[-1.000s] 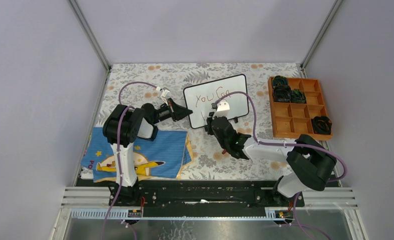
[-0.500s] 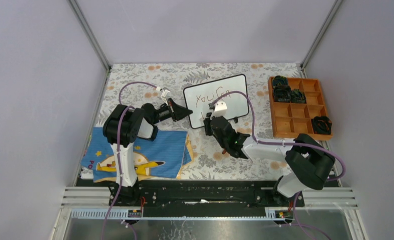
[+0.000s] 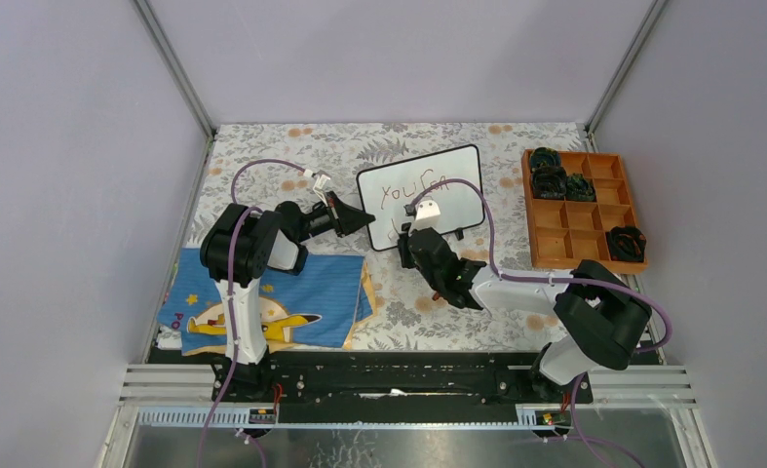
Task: Write a sentence on the whiteboard
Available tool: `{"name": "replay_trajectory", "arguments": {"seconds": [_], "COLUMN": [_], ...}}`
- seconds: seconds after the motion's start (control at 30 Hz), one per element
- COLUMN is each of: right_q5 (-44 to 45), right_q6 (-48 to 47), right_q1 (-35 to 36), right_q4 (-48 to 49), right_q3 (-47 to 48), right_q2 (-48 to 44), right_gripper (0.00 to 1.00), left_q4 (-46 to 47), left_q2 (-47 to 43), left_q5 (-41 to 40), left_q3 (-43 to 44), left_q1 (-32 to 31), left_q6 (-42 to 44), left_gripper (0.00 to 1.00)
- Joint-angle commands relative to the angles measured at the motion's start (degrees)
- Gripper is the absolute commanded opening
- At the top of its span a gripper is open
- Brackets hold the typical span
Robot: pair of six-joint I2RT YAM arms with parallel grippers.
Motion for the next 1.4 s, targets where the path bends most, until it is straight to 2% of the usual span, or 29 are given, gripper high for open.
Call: {"name": "replay_trajectory", "arguments": {"seconds": [0.0,0.83,1.17,1.37], "right_q5": [3.77,6.92,3.69,4.61], "right_q6": [-0.23,-1.47,-2.21,-2.54], "right_q1": [0.10,-1.84,-2.22,-2.62], "right_q4": [-0.85,-1.79,1.92,1.31], "right_q3": [0.83,4.92,0.51,-0.23], "right_q2": [-0.89,-0.99,-6.24,-8.12], "right_gripper": [0.00,0.00,0.00,0.00], "left_q4": [-1.76,-2.02,-1.77,-1.77], "left_q2": [-1.08,-1.17,-0.97,-1.08], "left_q5": [0.19,0.17,0.19,0.11], "left_q3": [-0.74,-0.84,-0.60,-0.68], "left_q1": [-0.84,-0.92,-0.92,-1.01], "left_q6": [1.62,1.89,1.57,1.55], "left_gripper": [0.00,0.00,0.00,0.00]}}
